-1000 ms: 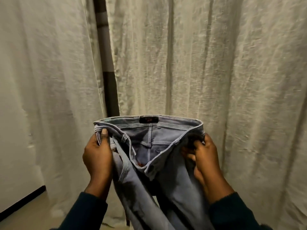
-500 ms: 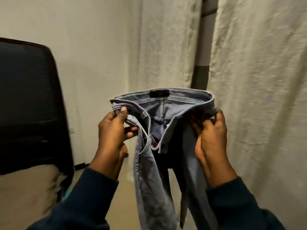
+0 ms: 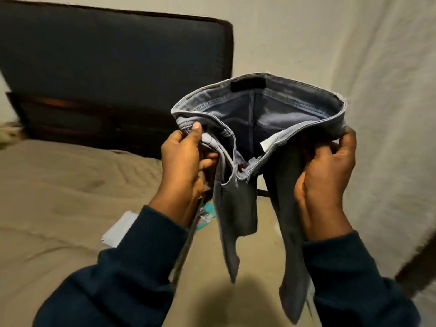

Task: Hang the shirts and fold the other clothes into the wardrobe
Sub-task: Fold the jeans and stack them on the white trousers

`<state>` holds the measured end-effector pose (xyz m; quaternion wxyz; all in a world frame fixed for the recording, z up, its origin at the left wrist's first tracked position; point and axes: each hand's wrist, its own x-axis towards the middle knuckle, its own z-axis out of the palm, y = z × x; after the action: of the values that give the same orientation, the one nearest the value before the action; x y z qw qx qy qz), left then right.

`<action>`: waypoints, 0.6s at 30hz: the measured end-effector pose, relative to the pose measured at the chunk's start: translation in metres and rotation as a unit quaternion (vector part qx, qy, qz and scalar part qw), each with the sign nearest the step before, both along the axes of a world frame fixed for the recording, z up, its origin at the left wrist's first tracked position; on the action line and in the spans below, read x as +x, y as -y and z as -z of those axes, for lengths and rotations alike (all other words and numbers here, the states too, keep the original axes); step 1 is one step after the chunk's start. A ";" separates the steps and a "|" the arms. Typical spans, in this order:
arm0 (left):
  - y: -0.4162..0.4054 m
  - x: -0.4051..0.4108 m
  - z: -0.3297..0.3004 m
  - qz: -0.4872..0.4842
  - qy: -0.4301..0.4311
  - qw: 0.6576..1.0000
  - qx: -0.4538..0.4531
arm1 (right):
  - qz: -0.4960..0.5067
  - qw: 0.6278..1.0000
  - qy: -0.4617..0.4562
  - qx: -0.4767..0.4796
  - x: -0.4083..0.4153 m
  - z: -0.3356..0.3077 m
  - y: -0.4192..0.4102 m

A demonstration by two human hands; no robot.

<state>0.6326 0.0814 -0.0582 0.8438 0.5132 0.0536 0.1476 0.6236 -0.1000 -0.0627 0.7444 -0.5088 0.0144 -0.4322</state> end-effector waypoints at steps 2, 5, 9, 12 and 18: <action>-0.014 0.005 0.011 -0.033 -0.015 0.999 -0.003 | -0.032 0.999 -0.011 0.019 0.011 0.009 -0.014; -0.035 0.015 0.024 -0.081 -0.031 0.996 -0.035 | -0.060 0.997 -0.032 0.019 0.029 0.019 -0.038; -0.059 0.027 0.041 -0.112 -0.052 0.989 -0.086 | -0.087 0.995 -0.034 0.028 0.057 0.024 -0.075; -0.087 0.037 0.057 -0.140 -0.076 0.979 -0.126 | -0.099 0.993 -0.059 0.006 0.078 0.031 -0.114; -0.168 0.050 0.097 -0.225 -0.101 0.948 -0.201 | -0.131 0.990 -0.052 -0.002 0.125 0.069 -0.208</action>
<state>0.6824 0.2497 -0.1552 0.8645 0.3199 0.2813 0.2670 0.7487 0.1084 -0.1322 0.7917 -0.5297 -0.0140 -0.3041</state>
